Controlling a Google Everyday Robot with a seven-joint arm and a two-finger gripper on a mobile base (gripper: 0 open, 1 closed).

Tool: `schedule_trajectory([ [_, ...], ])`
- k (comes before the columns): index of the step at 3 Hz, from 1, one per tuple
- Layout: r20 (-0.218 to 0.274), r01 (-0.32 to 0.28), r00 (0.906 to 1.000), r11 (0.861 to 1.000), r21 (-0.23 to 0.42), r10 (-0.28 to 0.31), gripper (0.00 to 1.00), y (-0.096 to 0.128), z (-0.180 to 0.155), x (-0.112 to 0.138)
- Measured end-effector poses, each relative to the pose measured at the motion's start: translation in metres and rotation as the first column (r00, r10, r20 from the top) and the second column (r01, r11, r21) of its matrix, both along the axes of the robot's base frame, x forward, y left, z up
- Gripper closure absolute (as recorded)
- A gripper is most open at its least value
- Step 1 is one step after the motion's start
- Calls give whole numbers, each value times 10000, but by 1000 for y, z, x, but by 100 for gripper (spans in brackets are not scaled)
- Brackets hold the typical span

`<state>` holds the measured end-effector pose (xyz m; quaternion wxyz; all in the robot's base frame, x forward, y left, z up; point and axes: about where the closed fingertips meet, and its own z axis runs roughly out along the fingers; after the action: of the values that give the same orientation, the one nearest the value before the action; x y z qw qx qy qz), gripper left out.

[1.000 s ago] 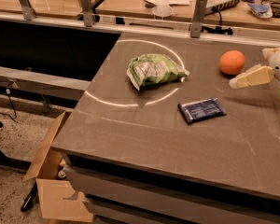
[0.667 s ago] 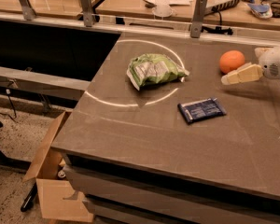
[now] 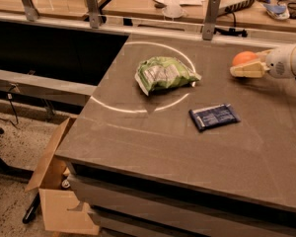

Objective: Pick orange

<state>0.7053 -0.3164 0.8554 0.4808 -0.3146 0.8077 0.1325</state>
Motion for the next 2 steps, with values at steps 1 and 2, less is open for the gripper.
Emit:
schedule_trajectory([
  [1,272,-531,9983,9977,426,519,88,12,28,-6],
  [2,669,-1812,9821,9799,832,1759,100,43,76,-33],
])
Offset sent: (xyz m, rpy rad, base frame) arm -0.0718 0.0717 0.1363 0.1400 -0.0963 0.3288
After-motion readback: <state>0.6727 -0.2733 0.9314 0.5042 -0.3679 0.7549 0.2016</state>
